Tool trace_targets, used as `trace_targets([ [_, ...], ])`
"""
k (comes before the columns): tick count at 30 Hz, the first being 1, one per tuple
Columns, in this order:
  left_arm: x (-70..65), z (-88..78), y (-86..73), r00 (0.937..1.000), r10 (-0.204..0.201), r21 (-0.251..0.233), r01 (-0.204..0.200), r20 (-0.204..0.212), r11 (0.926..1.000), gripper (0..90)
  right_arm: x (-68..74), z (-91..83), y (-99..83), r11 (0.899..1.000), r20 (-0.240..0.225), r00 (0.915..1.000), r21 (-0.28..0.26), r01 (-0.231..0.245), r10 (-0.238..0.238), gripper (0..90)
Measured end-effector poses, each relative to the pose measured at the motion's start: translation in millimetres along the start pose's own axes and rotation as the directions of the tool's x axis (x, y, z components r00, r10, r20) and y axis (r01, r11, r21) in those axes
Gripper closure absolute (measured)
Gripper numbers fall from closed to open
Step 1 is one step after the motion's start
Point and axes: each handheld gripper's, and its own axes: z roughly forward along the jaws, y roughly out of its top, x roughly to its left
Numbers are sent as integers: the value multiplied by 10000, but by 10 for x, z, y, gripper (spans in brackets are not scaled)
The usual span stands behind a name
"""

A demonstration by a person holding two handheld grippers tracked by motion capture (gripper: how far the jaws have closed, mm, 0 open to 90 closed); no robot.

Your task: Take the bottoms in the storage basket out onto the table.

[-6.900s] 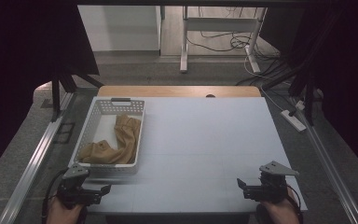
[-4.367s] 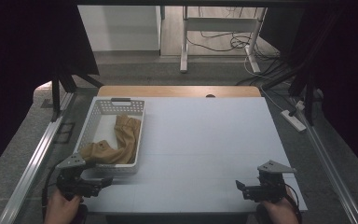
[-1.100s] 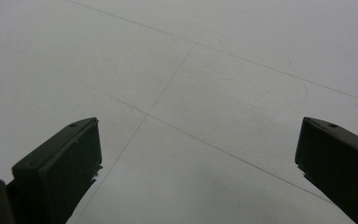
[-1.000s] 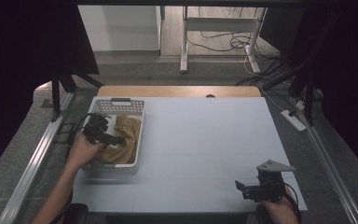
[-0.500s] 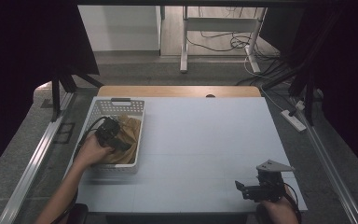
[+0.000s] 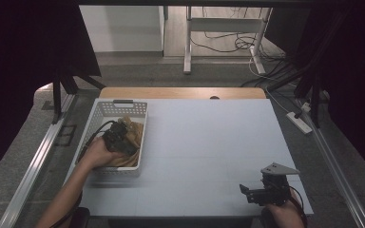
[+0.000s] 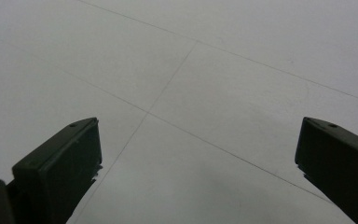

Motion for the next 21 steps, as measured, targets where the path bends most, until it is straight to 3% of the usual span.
trace_targets([
  [3,-31,8,10,9996,129,96,-126,-244,9999,0,8,2,2,10000,40,10000,43,26,-26,9],
  [5,-48,-14,8,9992,393,10,-393,-108,9992,52,10,3,3,9999,56,9999,73,87,-88,9],
  [9,-70,-59,-29,9965,725,-409,-709,411,9966,304,8,6,4,9999,49,9999,80,93,-93,9],
  [11,-61,-70,-40,9948,710,-532,-672,725,9963,402,9,8,4,9999,44,10000,63,84,-85,9],
  [12,-55,-70,-41,9930,640,-587,-584,993,9966,508,9,9,5,9999,45,10000,62,89,-89,9],
  [15,-34,-71,-42,9888,458,-578,-379,1421,9976,636,12,10,7,9999,59,9999,97,126,-127,9],
  [17,-33,-84,-35,9886,603,-481,-541,1380,9974,710,10,11,7,9999,51,9999,93,100,-100,9],
  [21,-84,-115,-18,9914,931,-381,-899,921,9952,746,3,9,6,10000,21,10000,78,48,-48,9],
])
